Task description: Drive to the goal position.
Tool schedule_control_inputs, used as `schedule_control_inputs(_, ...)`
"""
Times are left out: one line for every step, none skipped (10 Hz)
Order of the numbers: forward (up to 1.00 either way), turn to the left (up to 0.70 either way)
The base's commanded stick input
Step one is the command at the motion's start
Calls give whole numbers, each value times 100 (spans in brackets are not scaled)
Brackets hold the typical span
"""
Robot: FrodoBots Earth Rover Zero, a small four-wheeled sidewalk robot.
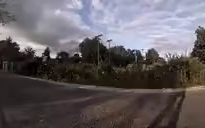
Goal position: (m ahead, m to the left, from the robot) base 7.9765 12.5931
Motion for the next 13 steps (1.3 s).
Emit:
schedule_control_inputs(70, 35)
schedule_control_inputs(70, 35)
schedule_control_inputs(70, 35)
schedule_control_inputs(70, 35)
schedule_control_inputs(70, 35)
schedule_control_inputs(70, 35)
schedule_control_inputs(70, 35)
schedule_control_inputs(70, 35)
schedule_control_inputs(70, 35)
schedule_control_inputs(70, 35)
schedule_control_inputs(70, 35)
schedule_control_inputs(70, 35)
schedule_control_inputs(70, 35)
